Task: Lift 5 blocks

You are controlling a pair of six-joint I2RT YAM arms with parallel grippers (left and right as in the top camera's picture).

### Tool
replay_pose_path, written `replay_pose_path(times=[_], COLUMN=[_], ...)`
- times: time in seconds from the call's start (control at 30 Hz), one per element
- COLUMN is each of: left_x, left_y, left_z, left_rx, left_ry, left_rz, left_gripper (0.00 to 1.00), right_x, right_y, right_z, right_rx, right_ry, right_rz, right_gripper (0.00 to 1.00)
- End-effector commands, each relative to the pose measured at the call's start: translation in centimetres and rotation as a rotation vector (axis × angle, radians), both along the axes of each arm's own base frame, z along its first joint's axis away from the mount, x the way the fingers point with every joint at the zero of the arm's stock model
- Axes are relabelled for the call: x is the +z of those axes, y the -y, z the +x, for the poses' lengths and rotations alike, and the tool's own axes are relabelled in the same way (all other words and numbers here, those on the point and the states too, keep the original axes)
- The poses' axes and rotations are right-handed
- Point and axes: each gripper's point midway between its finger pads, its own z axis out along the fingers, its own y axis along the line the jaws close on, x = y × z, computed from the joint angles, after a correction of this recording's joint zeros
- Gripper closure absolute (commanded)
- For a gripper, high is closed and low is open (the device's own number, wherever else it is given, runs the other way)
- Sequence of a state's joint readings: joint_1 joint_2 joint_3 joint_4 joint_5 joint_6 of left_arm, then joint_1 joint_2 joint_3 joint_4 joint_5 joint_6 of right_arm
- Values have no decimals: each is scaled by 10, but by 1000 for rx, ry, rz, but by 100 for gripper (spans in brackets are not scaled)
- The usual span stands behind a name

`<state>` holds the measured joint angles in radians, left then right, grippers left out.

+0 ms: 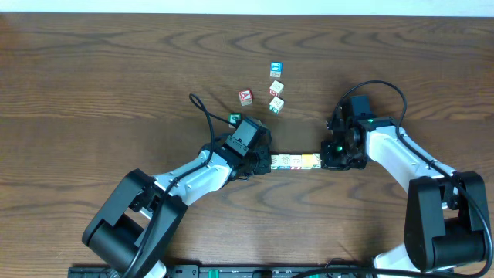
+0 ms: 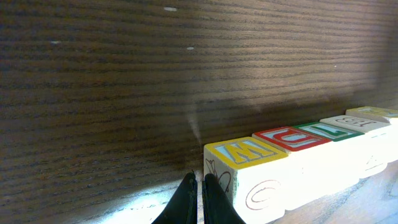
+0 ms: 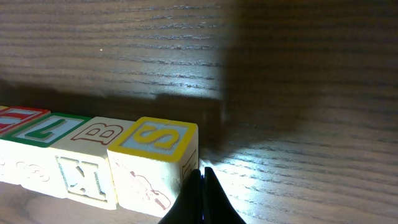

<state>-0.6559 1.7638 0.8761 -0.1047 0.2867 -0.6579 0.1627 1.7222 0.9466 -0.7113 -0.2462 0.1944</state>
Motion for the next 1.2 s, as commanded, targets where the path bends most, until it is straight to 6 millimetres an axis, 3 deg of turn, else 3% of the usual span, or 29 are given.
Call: replay_pose_path(times=[0.0,1.17], left_x=[3,16], left_y=[21,35], left_z=[-15,-23], left_rx=[-60,-106], left_ry=[-36,-64], left_rz=[-68,-155], left_gripper=[93,93], right_x=[9,27], right_y=[-35,-76], right_z=[-8,-19], right_rx=[74,123], right_ry=[-15,-46], right_rz=[175,381], right_gripper=[99,99])
